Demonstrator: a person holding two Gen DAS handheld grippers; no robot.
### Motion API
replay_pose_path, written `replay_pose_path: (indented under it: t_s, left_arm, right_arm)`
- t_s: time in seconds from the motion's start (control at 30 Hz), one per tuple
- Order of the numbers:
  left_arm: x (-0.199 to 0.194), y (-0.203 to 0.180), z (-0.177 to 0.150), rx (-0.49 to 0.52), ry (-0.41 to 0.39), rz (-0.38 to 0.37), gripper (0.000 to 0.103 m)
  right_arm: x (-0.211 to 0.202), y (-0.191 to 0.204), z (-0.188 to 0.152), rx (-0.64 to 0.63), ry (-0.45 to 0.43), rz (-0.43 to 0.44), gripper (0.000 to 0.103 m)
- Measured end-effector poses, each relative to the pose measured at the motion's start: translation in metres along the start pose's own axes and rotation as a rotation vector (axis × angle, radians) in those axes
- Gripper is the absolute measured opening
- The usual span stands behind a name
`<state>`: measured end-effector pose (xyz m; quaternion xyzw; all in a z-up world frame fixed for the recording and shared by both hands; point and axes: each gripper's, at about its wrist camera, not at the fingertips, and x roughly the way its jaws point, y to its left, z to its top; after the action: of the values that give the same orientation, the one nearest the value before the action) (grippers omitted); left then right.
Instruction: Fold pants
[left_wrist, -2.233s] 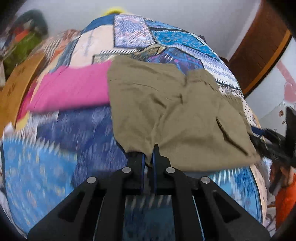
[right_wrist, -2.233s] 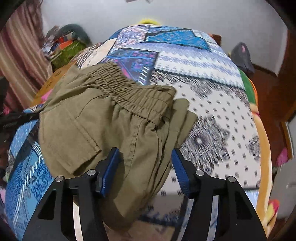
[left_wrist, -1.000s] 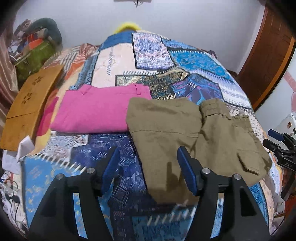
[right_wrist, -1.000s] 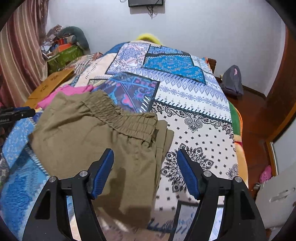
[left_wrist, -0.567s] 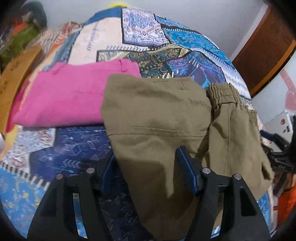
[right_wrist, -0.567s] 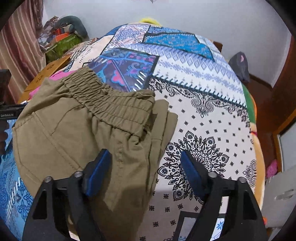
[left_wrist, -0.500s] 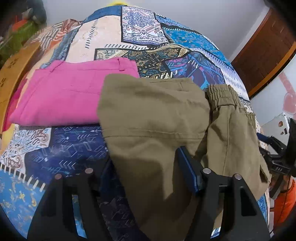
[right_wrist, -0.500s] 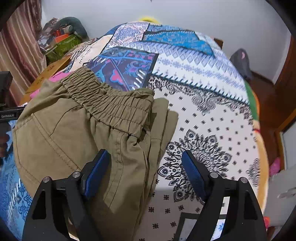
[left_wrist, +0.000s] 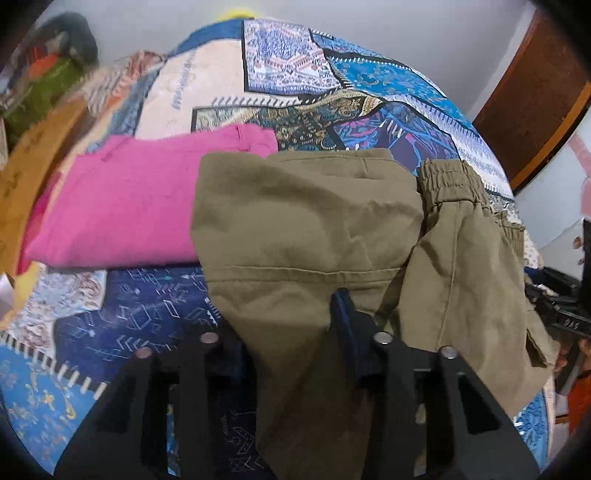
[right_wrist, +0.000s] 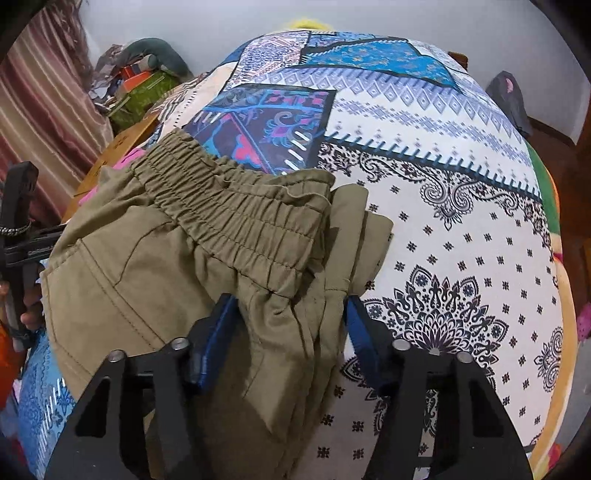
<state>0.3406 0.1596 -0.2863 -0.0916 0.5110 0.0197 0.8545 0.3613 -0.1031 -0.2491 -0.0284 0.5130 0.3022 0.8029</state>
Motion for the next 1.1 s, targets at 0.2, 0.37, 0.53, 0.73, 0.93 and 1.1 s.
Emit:
replay_pose_path:
  t_s: [0.2,0.37,0.53,0.73,0.93,1.1]
  left_arm:
    - [-0.017,-0.005,0.001,0.004,-0.014,0.041,0.008]
    - [-0.044,-0.011,-0.003,0.004,-0.035,0.041,0.003]
    - [-0.081,-0.029,-0.005,0.047,-0.087,0.031,0.003]
    - [-0.126,-0.042,-0.009,0.083,-0.158,0.027,0.002]
    - [-0.164,-0.028,-0.006,0.066,-0.216,0.018,0.002]
    - [-0.183,-0.010,0.001,0.064,-0.251,0.054,0.002]
  right_arm:
    - [-0.019,0.012,0.002,-0.044,-0.040,-0.040,0.021]
    - [-0.054,0.019,-0.003,-0.033,-0.113,-0.018,0.016]
    - [-0.091,0.039,0.000,-0.050,-0.188,-0.002,0.014]
    - [-0.128,0.062,0.004,-0.080,-0.276,-0.011,0.013]
    - [-0.145,0.079,0.015,-0.099,-0.312,0.005,0.013]
    - [-0.142,0.102,0.031,-0.123,-0.325,0.014,0.013]
